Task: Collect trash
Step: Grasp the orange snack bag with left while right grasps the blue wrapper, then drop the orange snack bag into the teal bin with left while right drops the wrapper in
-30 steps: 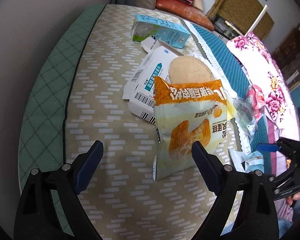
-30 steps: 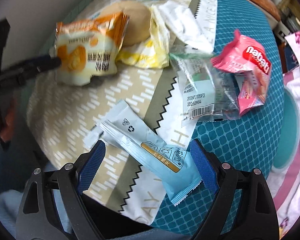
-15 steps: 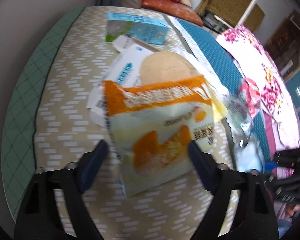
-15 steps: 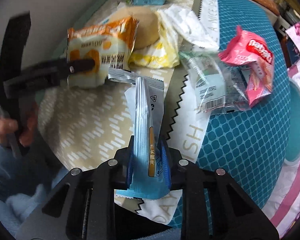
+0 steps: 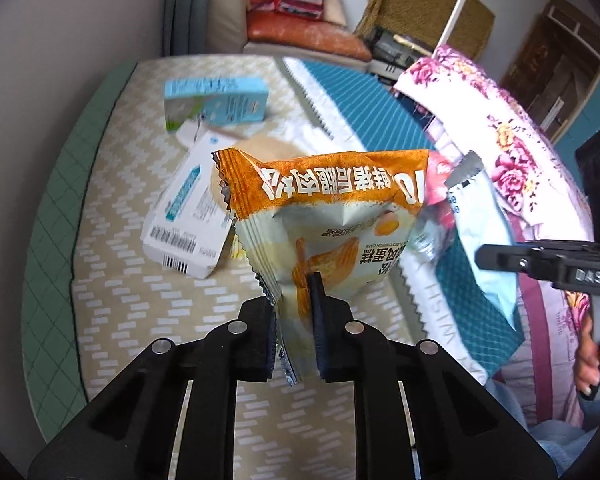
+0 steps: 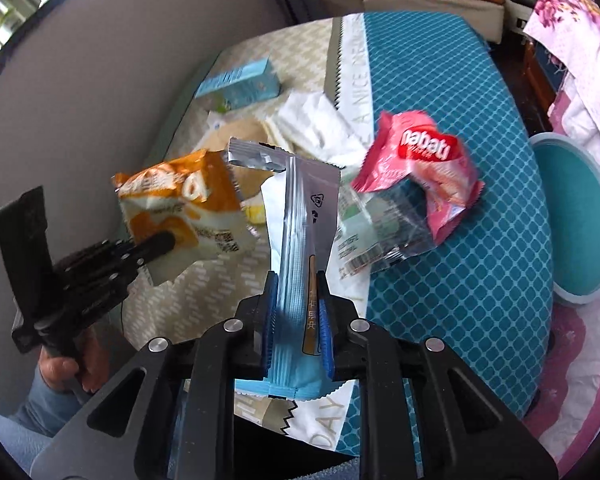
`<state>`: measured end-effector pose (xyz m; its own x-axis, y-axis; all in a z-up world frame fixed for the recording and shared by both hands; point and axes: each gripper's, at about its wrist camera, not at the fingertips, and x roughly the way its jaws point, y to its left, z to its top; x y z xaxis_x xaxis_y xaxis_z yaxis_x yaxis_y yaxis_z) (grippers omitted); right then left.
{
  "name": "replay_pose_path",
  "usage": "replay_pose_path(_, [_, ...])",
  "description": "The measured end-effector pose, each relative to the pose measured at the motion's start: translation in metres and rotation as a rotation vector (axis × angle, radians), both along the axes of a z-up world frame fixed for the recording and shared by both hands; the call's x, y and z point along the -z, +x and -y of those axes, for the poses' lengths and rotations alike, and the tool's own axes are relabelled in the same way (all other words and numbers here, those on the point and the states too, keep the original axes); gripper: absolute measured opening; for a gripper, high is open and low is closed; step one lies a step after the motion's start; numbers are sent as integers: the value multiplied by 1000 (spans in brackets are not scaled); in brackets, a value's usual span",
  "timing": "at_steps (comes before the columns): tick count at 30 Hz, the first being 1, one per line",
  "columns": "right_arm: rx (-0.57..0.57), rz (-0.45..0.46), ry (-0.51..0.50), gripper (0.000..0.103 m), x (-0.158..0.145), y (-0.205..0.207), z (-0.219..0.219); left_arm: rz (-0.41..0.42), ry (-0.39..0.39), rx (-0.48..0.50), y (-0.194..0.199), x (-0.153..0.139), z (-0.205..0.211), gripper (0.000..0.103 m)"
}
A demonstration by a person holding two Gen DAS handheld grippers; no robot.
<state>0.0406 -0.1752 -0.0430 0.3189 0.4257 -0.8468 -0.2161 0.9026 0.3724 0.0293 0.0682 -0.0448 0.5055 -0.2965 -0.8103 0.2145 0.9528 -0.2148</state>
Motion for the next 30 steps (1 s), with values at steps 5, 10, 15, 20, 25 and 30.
replay_pose_path(5, [64,32,54,17,-11,9,27,28,8,-4,4,-19,9,15])
replay_pose_path(10, [155,78,101,17,-27,14,64,34,-8,5,16,-33,28,15])
replay_pose_path(15, [247,115,137,17,-37,18,109,61,-18,48,34,-52,59,15])
replay_pose_path(20, [345,162,158,17,-45,18,157,86,1,129,57,-66,112,15])
replay_pose_path(25, [438,185,165,17,-44,20,203,58,12,210,78,-60,170,15])
replay_pose_path(30, [509,184,167,17,-36,22,242,29,49,287,94,-46,228,16])
